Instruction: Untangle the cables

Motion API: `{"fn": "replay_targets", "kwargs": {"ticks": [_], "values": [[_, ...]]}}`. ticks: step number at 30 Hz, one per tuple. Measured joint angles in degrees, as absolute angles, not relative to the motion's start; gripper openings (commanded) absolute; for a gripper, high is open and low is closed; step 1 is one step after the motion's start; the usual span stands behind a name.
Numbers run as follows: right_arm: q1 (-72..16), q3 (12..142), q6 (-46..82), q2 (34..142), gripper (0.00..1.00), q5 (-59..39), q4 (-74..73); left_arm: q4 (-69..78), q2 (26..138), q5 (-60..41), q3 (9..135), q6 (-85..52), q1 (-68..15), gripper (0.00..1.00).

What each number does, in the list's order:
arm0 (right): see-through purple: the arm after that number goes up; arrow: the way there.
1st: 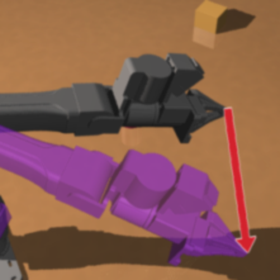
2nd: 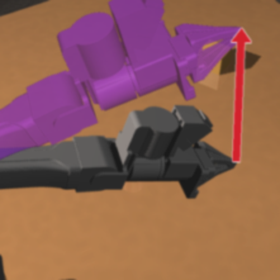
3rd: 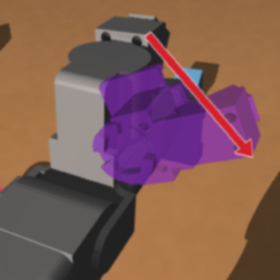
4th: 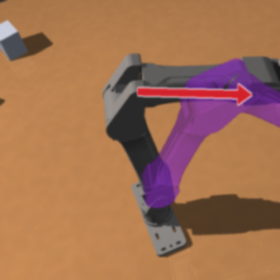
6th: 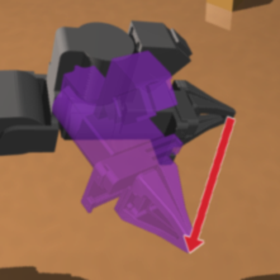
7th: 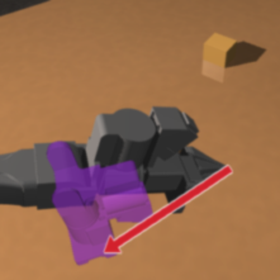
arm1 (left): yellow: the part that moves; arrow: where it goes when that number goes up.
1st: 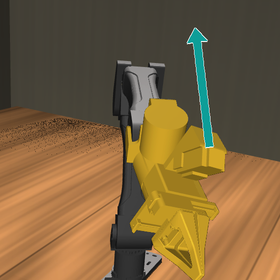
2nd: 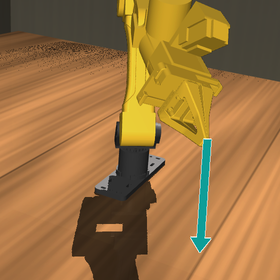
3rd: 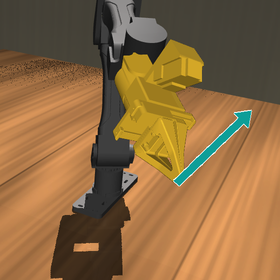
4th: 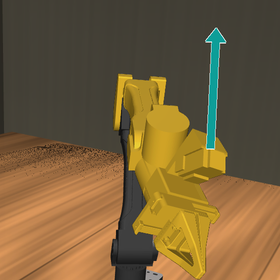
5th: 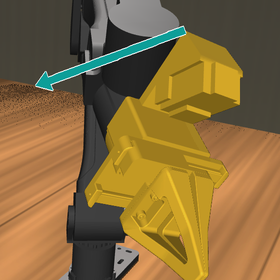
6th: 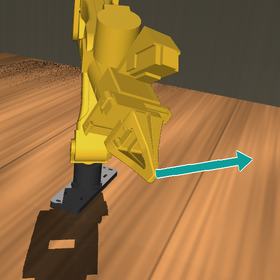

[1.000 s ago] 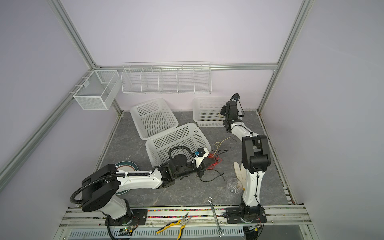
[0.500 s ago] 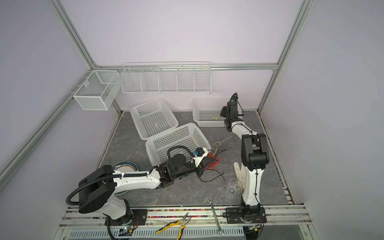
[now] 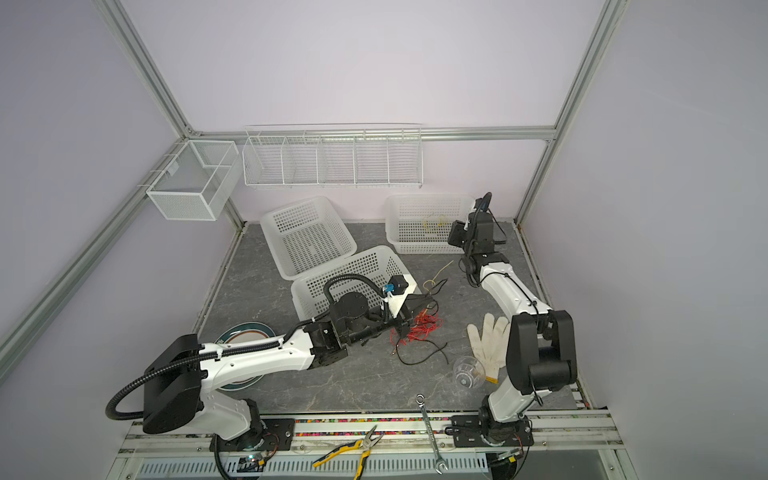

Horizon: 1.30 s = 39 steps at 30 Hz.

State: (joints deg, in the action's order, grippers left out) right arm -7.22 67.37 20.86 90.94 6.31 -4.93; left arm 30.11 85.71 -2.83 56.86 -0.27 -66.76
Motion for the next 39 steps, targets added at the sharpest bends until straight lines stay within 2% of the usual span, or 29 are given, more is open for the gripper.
{"fn": "replay_targets", "kwargs": {"ticks": [10,25,32,39], "values": [[-7.55,54.78,20.95,78.24,0.55,7.25,2.79,27.83,83.48,-7.18,64.25,-0.36,-66.13,0.00],[-7.66,47.27,20.97,66.59,0.59,7.38,8.34,26.59,74.35,-7.29,67.16,3.36,-64.88,0.00],[-7.97,46.52,20.97,63.64,0.60,5.48,10.46,23.33,71.02,-1.98,69.21,5.48,-63.57,0.00],[-9.28,46.50,21.30,60.53,0.61,1.52,12.62,19.35,65.21,10.68,65.34,6.57,-60.62,0.00]]}}
